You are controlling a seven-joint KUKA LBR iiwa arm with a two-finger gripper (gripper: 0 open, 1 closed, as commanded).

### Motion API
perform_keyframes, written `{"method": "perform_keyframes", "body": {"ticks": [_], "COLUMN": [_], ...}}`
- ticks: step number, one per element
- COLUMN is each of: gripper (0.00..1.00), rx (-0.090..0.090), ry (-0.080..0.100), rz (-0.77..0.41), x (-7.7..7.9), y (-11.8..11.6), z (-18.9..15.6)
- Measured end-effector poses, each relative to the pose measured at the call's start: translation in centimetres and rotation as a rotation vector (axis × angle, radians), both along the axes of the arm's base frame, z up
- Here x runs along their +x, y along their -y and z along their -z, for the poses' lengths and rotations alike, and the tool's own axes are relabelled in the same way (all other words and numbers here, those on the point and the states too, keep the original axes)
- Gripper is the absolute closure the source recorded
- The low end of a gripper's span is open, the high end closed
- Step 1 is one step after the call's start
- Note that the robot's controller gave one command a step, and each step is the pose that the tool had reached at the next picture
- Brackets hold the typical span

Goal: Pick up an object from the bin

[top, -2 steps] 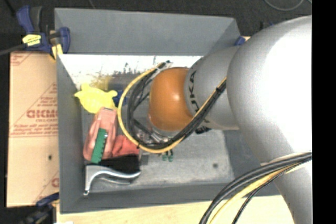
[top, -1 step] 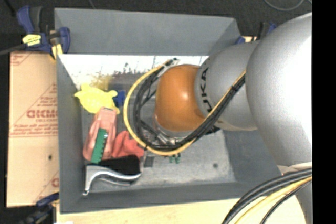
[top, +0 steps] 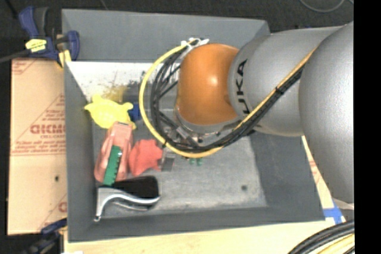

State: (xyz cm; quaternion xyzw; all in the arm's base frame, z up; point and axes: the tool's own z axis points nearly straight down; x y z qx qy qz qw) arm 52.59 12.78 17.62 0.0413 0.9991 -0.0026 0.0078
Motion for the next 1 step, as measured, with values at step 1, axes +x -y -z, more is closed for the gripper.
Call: {"method": "perform_keyframes", "body": {"ticks": [1], "gripper": [1.00], "rx": [-0.002], "ry": [-0.001], "rz": [-0.012], "x": [0.11], "y": [-0.86], "z": [-6.03]}}
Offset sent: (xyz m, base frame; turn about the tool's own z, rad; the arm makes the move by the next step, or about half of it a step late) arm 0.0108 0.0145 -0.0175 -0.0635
